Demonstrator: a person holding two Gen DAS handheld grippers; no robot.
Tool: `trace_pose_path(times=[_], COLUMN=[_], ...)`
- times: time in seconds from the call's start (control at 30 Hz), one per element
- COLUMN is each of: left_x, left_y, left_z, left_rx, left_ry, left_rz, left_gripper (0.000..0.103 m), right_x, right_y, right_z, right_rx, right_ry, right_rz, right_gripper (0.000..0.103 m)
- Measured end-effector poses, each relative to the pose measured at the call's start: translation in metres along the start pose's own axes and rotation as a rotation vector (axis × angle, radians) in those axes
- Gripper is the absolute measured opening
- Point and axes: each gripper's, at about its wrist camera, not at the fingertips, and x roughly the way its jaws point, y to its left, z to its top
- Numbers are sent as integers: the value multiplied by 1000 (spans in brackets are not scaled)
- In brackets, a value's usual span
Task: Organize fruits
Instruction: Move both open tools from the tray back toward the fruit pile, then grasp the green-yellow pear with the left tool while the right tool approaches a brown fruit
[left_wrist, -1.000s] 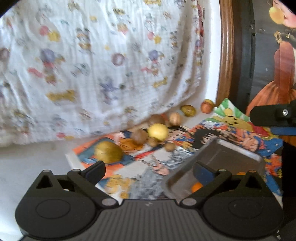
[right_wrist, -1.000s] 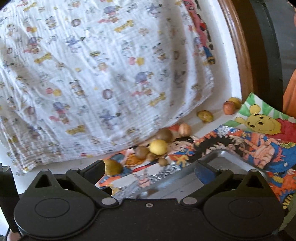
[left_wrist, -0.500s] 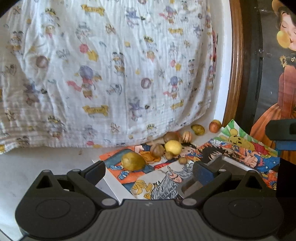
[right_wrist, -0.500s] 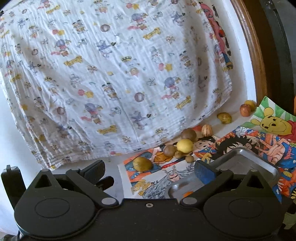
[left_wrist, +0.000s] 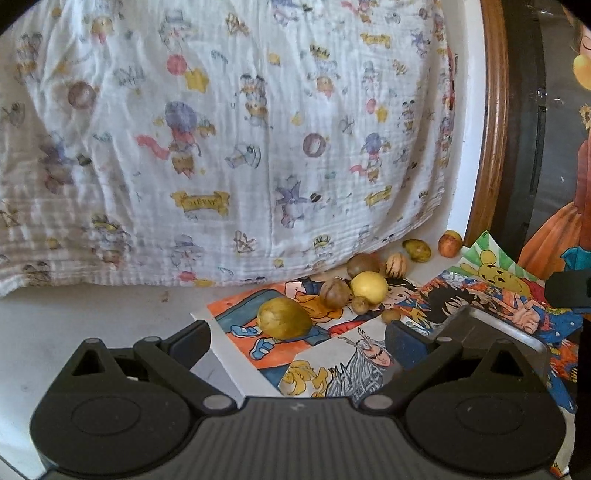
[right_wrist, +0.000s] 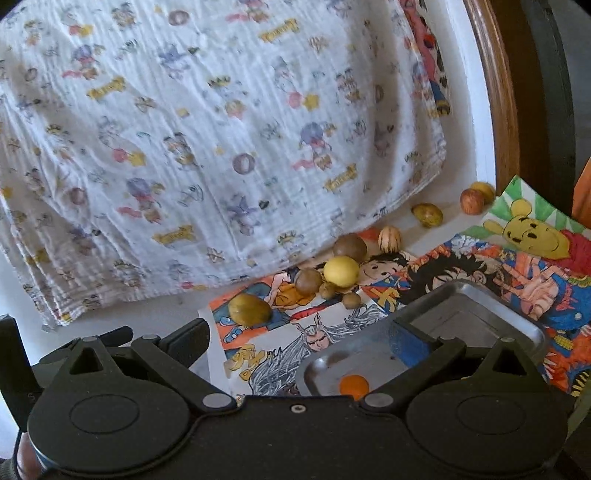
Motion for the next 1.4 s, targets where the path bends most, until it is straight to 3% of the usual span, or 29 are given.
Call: trace_pose_path(times=[0.5, 1.4], left_x=[98, 198], left_y=[8, 7], left_z=[3, -7], left_rx=[25, 54], left_ry=[69, 150], left_rz=[5, 0], left_gripper=[103, 103], right_x=[88, 176], right_y=[-23, -43], right_z=[24, 30], right_rx=[-17, -30], right_ry=[82, 180], right_rz=[-36, -44], right_gripper=[103, 103])
